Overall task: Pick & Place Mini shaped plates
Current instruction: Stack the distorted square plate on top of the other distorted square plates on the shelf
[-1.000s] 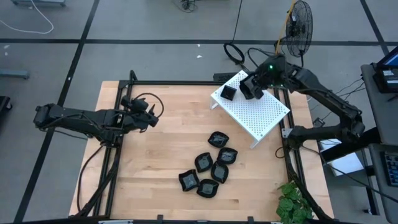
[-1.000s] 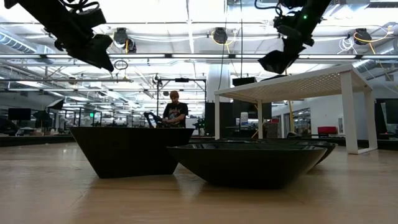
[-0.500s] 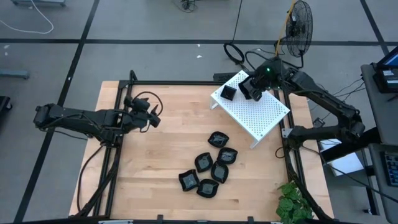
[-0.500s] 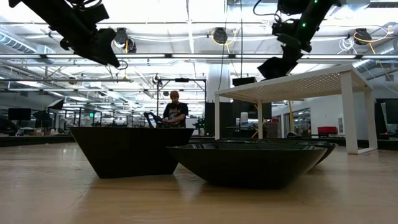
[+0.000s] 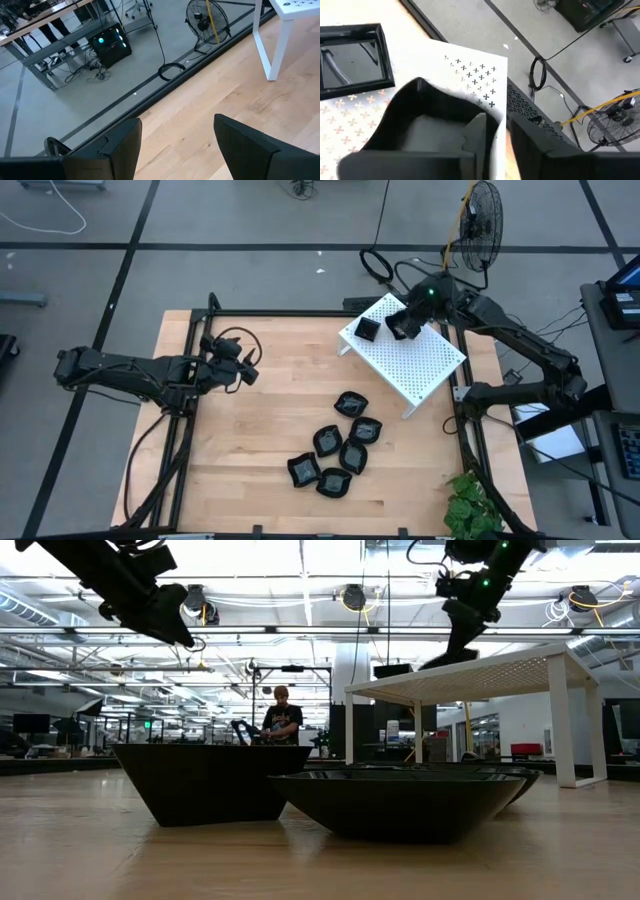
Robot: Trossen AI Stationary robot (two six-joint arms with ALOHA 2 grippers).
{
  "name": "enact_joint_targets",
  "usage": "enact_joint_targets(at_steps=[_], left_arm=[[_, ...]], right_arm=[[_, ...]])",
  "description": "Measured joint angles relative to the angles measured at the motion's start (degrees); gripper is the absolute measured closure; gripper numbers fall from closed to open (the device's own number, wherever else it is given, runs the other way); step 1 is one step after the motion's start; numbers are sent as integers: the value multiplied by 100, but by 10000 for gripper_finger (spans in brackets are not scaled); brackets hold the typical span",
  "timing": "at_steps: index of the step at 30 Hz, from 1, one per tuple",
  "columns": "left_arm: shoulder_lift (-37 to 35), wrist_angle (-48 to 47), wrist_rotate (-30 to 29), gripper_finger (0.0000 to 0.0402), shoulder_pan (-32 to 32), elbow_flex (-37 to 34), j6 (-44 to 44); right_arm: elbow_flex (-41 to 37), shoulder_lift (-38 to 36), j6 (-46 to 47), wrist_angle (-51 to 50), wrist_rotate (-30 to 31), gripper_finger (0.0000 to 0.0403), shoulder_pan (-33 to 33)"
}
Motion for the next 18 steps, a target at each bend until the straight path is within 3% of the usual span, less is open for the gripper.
enact_joint_targets(at_steps=[8, 18], left_arm=[[0, -1, 0, 151, 0, 0, 0], [0, 0, 0, 151, 0, 0, 21]], right_arm=[[0, -43, -37, 265, -4, 269, 0], [0, -44, -40, 478, -4, 266, 9]])
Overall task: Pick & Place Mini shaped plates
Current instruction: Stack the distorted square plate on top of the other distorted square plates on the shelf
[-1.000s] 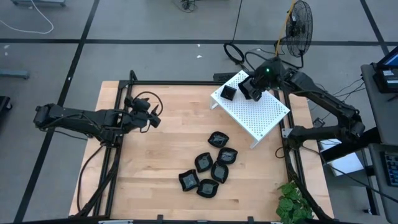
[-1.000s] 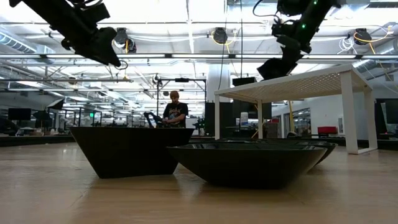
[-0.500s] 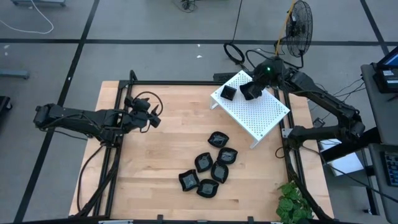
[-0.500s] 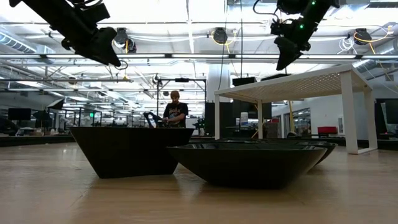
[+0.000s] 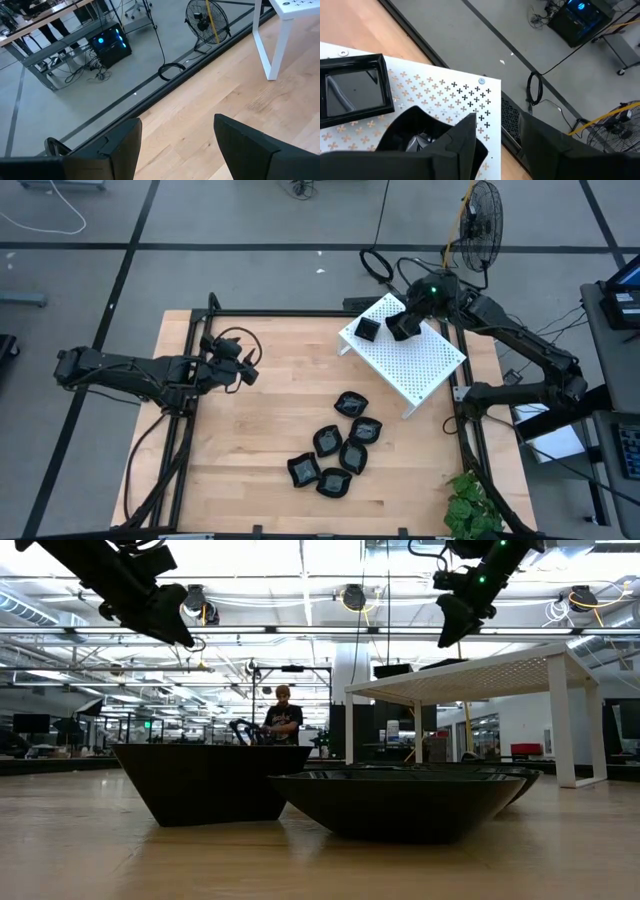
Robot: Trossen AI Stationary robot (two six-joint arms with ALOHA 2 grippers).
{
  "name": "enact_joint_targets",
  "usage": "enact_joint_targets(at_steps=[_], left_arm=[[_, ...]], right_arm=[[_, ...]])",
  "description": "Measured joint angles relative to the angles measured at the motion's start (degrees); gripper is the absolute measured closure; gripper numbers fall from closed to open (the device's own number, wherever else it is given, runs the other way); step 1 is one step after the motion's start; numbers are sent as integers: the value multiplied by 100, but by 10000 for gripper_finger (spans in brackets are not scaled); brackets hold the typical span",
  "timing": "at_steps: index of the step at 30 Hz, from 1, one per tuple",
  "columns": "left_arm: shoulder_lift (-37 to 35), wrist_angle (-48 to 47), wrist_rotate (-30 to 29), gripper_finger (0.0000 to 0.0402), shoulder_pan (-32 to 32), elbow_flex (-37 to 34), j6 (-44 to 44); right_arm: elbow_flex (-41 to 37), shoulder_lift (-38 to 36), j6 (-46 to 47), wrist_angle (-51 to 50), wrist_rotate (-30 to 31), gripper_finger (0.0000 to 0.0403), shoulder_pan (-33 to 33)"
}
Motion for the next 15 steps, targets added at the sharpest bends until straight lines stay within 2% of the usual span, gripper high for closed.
enact_joint_targets(at_steps=[6, 15], left_arm=[[2, 17, 283, 151, -1, 0, 7], [2, 20, 292, 151, -2, 0, -11]], right_arm=[[0, 0, -5, 17, -2, 267, 0], [0, 0, -1, 46, -15, 268, 0]])
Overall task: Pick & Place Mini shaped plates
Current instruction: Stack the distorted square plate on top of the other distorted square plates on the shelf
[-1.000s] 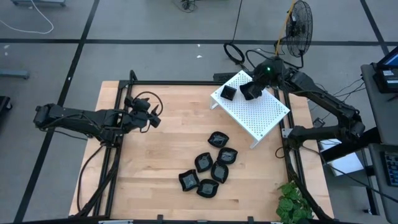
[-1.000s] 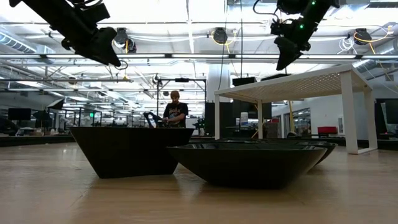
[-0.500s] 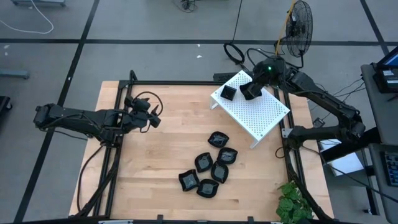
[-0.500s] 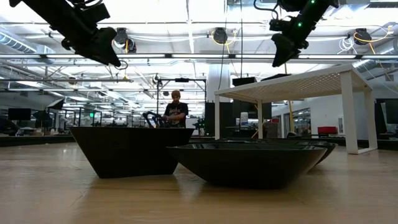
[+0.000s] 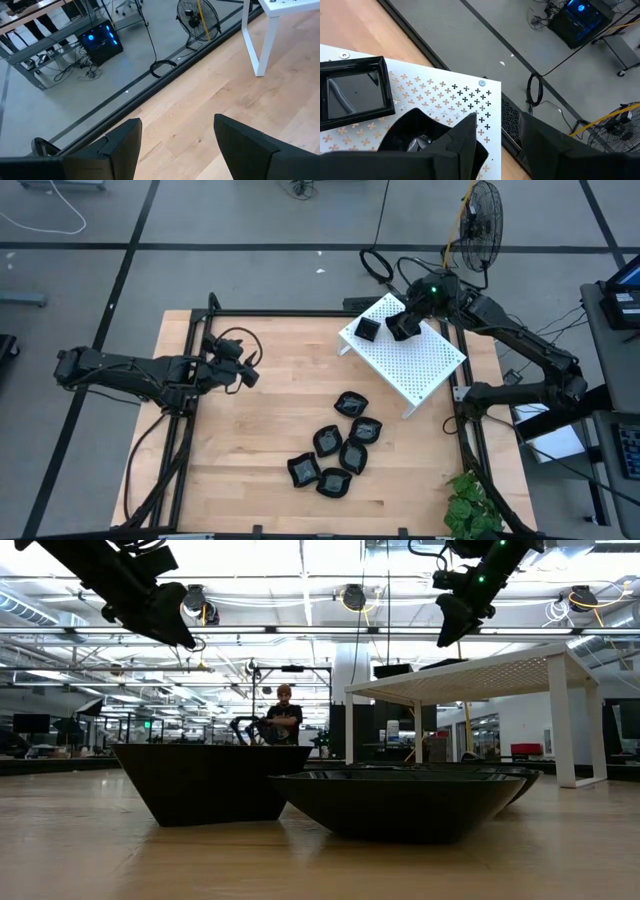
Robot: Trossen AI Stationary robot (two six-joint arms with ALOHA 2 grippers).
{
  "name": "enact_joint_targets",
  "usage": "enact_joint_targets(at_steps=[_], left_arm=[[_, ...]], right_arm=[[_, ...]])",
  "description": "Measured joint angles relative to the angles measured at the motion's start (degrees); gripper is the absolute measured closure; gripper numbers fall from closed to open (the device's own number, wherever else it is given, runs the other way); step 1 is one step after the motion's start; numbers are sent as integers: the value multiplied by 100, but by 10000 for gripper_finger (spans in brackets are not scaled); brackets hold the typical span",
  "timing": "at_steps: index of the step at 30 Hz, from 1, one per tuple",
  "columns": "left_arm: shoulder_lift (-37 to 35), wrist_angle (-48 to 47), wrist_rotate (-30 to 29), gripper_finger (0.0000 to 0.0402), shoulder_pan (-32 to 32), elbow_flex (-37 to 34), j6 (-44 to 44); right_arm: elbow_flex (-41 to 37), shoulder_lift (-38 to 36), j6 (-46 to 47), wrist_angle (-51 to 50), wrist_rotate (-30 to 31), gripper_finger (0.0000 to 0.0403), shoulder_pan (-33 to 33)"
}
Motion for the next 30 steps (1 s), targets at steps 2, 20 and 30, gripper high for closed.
enact_joint_targets(at_steps=[2, 20, 30], left_arm=[[0, 0, 1, 151, 0, 0, -1], [165, 213, 2583, 151, 282, -2, 79], [2112, 1861, 5125, 151, 306, 167, 637]], right_arm=[[0, 0, 0, 62, -1, 266, 0], [0, -214, 11, 1619, -3067, 272, 849], [0, -309, 4, 1961, -3438, 273, 2042]])
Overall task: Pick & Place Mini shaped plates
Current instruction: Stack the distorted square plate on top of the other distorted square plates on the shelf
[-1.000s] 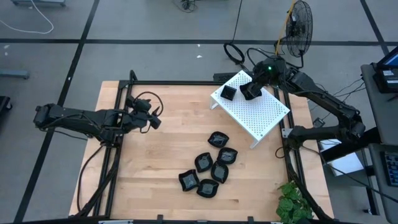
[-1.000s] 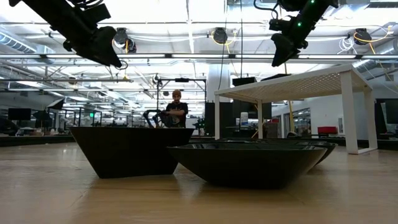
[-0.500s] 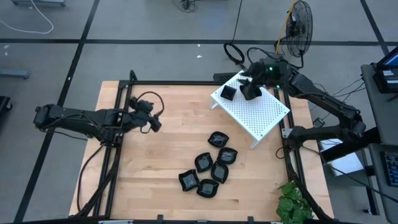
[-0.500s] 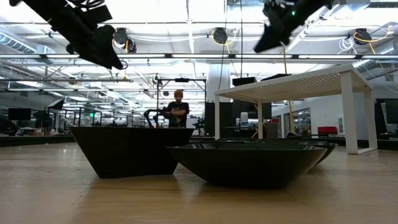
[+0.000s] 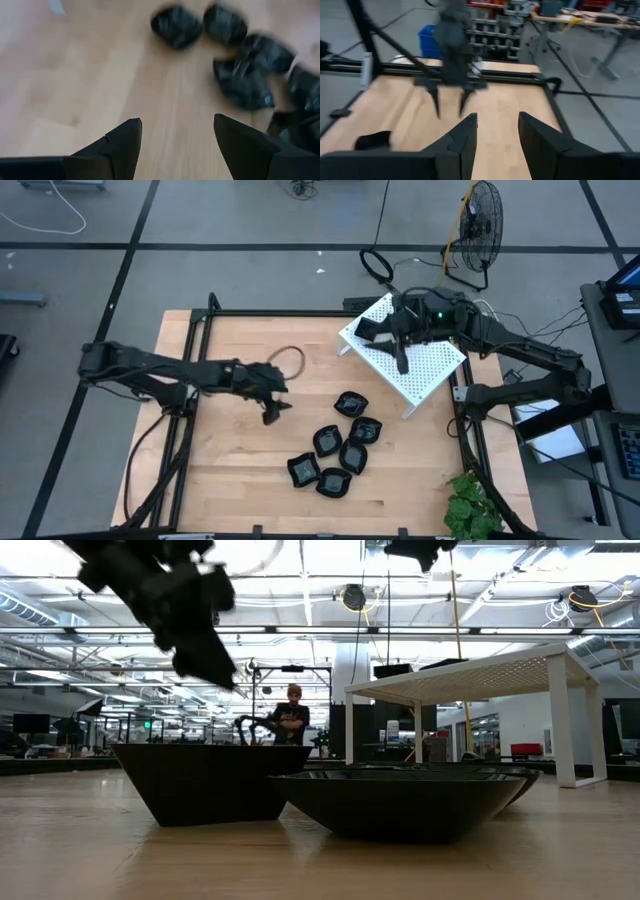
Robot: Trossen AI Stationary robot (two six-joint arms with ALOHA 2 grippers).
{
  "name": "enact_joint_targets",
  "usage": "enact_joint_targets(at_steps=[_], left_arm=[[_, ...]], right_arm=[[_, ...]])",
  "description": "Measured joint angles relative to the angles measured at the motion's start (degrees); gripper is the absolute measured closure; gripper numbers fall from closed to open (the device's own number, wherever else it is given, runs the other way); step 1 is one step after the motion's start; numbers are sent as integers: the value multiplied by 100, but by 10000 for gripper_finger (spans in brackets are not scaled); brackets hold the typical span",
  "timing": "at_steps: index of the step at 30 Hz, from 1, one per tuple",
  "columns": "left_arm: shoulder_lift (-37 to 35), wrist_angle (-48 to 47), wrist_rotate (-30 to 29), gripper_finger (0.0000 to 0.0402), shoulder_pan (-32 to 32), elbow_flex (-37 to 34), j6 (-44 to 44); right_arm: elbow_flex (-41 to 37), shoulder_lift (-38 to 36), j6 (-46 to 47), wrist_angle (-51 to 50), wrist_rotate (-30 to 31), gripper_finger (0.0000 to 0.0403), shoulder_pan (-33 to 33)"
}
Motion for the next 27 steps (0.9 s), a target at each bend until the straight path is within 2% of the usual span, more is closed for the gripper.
enact_joint_targets(at_steps=[5, 9, 11, 14, 18, 23, 27], left_arm=[[1016, -220, 413, 151, -122, 306, 71], [1351, -155, 1582, 151, -436, 330, -100], [1390, -58, 1803, 151, -708, 340, -387], [1387, 260, 1492, 151, -1220, 338, -787], [1387, 690, 692, 151, -1841, 340, -1230], [1420, 784, -2, 151, -2247, 340, -1817], [1779, 972, -84, 151, -2355, 340, -1965]], right_arm=[[0, 1, 8, -24, 2, 273, 618], [0, 1, 17, -45, 2, 273, 1056], [0, 1, 17, -86, 11, 273, 1212], [0, 1, 11, -199, 20, 273, 1381], [0, 1, 4, -222, 22, 273, 1494], [0, 1, 1, -222, 26, 273, 1530], [0, 1, 15, -218, 26, 273, 1530]])
